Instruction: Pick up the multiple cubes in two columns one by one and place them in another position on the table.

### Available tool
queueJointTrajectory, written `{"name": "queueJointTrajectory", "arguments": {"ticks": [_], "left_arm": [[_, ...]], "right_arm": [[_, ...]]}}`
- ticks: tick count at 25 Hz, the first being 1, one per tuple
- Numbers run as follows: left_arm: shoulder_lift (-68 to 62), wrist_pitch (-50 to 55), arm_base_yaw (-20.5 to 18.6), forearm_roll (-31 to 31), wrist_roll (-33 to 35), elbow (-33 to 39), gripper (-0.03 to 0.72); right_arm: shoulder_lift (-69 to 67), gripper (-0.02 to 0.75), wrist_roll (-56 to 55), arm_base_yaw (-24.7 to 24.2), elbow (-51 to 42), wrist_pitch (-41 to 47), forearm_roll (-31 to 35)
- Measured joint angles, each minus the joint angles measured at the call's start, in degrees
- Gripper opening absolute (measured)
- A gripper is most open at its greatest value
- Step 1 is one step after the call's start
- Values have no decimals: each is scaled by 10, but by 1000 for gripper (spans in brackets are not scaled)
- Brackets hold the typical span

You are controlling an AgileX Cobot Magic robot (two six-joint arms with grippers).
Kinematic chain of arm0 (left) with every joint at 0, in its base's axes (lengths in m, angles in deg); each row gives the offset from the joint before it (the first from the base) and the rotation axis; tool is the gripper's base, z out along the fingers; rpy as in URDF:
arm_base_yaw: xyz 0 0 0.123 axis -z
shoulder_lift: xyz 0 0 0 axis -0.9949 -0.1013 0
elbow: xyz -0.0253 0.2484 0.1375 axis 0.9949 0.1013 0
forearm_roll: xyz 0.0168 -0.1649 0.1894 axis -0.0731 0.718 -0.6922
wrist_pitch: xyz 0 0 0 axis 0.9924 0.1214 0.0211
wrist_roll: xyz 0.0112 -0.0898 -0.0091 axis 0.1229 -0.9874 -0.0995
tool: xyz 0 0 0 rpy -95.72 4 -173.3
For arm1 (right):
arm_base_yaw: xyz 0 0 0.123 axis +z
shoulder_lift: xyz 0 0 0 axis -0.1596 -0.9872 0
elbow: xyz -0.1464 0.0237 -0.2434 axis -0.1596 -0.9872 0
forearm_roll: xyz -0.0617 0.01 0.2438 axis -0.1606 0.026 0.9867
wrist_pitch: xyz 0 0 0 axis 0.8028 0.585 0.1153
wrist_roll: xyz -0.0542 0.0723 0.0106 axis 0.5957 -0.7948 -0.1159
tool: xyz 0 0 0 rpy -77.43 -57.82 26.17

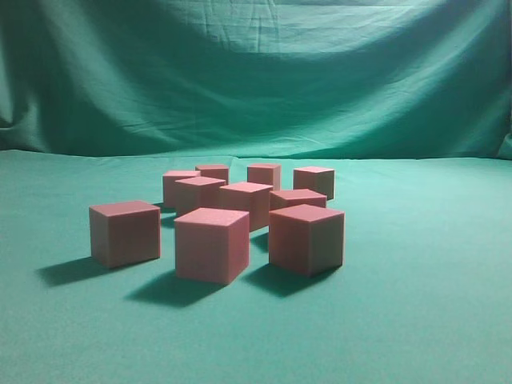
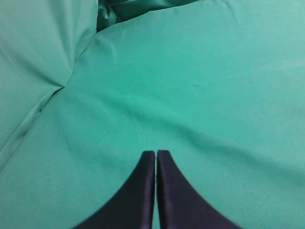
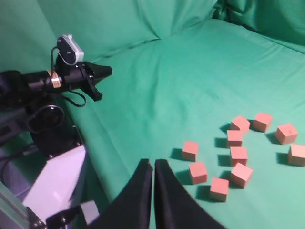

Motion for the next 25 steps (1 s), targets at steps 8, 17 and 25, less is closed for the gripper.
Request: {"name": "queueJointTrajectory", "arguments": {"ticks": [8, 17, 25], "left_arm": [[0, 0, 0, 0, 0, 0, 0], [0, 0, 0, 0, 0, 0, 0], [0, 0, 0, 0, 0, 0, 0]], "right_arm": [[6, 0, 0, 0, -19, 1, -18], [8, 0, -7, -30, -39, -64, -72], [61, 0, -7, -249, -179, -222, -85]]}}
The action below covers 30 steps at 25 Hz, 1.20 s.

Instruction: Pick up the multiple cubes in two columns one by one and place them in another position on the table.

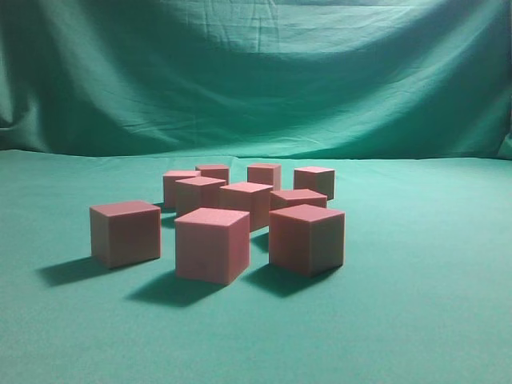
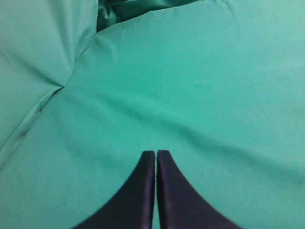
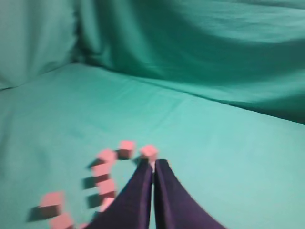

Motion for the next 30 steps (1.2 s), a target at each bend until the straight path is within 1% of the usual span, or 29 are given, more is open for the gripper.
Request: {"name": "queueJointTrajectory", "arguments": {"ticks": [4, 7, 8, 12, 15, 17, 23, 30], "left_arm": [[0, 0, 0, 0, 0, 0, 0], [0, 0, 0, 0, 0, 0, 0], [0, 0, 0, 0, 0, 0, 0], [0, 0, 0, 0, 0, 0, 0], [0, 0, 0, 0, 0, 0, 0], [0, 0, 0, 0, 0, 0, 0], [0, 0, 0, 0, 0, 0, 0], [0, 0, 0, 0, 0, 0, 0]], "right_arm": [[62, 0, 0, -111, -107, -78, -1], [101, 0, 0, -178, -192, -137, -1], [112, 0, 0, -198, -220, -154, -1], [155, 0, -1, -249, -310, -205, 10], [173, 0, -3, -273, -343, -215, 19], [174, 0, -3, -282, -344, -205, 21], [174, 0, -3, -286, -345, -137, 22], [174, 0, -25, -286, -345, -117, 22]]}}
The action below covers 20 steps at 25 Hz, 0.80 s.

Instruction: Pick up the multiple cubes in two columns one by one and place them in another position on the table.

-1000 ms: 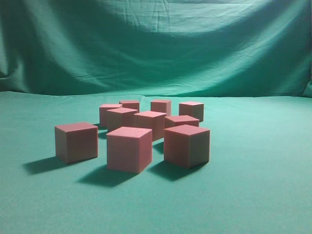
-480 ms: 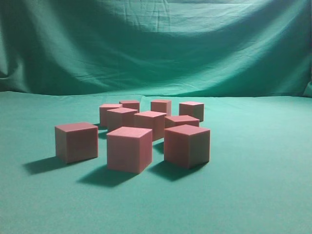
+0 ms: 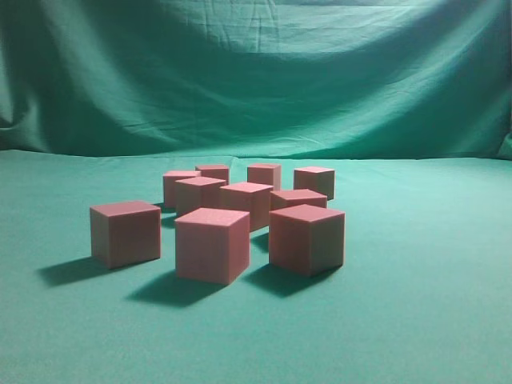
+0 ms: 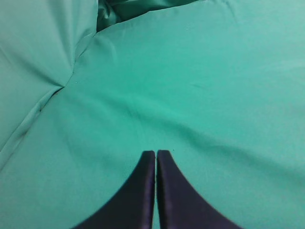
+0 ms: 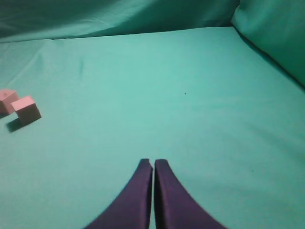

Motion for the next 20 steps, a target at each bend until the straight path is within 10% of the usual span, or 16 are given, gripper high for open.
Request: {"name": "queueJointTrajectory", "arguments": {"ticks": [20], "left_arm": [[0, 0, 0, 0, 0, 0, 0]], "right_arm": [[0, 0, -6, 0, 0, 8, 0]]}}
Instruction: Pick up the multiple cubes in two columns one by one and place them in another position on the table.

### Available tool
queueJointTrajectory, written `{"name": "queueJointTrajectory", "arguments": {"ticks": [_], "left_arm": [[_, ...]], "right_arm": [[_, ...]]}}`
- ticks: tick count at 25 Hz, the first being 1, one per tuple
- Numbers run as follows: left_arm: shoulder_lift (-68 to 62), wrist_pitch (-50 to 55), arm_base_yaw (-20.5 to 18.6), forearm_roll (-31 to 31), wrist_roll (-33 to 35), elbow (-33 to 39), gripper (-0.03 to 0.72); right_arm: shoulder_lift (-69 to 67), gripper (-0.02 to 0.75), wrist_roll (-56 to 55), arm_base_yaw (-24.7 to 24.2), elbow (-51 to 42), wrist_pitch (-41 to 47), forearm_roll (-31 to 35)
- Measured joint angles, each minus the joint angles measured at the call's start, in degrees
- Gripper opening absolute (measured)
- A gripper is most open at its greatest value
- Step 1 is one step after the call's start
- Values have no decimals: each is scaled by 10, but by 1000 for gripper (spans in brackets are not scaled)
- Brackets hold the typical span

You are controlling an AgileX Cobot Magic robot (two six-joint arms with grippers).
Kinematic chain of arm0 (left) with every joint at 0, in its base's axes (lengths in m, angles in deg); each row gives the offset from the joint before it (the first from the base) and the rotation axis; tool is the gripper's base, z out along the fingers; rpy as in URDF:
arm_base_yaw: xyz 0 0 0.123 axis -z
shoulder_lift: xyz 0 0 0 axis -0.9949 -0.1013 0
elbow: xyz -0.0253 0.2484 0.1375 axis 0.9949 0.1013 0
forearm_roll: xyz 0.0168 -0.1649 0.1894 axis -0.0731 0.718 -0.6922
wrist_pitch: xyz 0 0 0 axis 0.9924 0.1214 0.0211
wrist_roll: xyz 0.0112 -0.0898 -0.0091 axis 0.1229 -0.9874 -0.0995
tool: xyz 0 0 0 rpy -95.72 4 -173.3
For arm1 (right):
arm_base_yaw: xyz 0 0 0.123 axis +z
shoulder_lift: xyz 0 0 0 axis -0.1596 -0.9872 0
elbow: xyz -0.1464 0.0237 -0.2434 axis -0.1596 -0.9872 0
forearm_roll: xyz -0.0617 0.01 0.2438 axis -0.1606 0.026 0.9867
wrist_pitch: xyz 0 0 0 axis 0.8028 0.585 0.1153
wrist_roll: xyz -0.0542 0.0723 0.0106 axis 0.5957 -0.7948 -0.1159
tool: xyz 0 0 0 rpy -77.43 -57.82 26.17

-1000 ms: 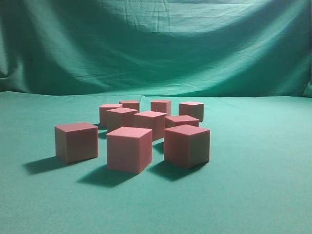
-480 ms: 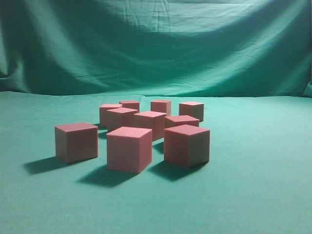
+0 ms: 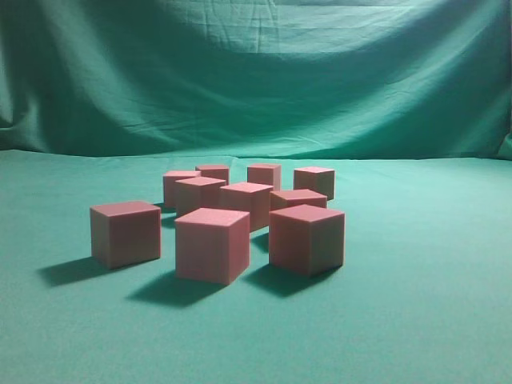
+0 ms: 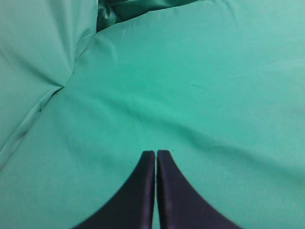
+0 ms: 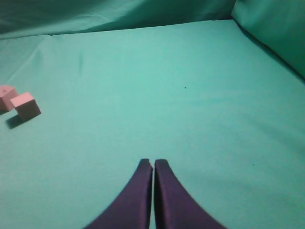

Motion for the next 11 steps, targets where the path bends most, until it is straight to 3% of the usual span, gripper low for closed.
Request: {"name": "queueJointTrajectory", "arguments": {"ticks": [11], "left_arm": [[0, 0, 0, 0, 0, 0, 0]], "right_arm": [[0, 0, 0, 0, 0, 0, 0]]}}
